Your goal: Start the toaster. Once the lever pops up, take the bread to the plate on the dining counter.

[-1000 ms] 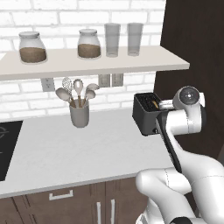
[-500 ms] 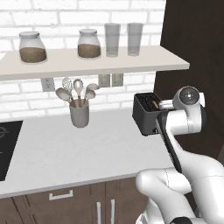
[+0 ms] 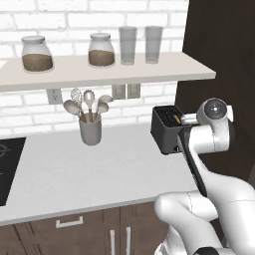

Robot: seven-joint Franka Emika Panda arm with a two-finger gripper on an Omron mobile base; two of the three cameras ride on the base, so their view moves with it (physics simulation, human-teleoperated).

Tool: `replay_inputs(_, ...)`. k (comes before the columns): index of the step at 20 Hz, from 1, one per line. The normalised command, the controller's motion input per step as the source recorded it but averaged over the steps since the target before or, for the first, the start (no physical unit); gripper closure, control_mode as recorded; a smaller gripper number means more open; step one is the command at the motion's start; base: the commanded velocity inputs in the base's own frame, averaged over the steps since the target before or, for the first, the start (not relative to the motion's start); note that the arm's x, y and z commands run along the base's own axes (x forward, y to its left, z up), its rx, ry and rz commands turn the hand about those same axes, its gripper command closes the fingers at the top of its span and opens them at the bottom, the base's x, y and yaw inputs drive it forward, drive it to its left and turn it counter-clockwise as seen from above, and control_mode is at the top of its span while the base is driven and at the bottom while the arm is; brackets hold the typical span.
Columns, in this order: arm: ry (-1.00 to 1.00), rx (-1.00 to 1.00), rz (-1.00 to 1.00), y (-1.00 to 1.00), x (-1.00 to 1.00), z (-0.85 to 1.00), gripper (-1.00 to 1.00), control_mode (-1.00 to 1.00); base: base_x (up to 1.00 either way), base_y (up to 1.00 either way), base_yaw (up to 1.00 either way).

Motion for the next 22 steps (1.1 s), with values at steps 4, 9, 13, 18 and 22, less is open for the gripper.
replay_inputs(4,0.0,0.0,0.0,0.0,0.0,0.0,1.0,-1.0,0.0,0.0,0.0)
replay_inputs(9,0.0,0.0,0.0,0.0,0.0,0.0,1.0,-1.0,0.0,0.0,0.0)
replay_inputs(13,0.0,0.0,0.0,0.0,0.0,0.0,1.0,-1.0,0.0,0.0,0.0)
replay_inputs(18,0.0,0.0,0.0,0.0,0.0,0.0,1.0,-1.0,0.0,0.0,0.0)
replay_inputs(22,0.0,0.0,0.0,0.0,0.0,0.0,1.0,-1.0,0.0,0.0,0.0)
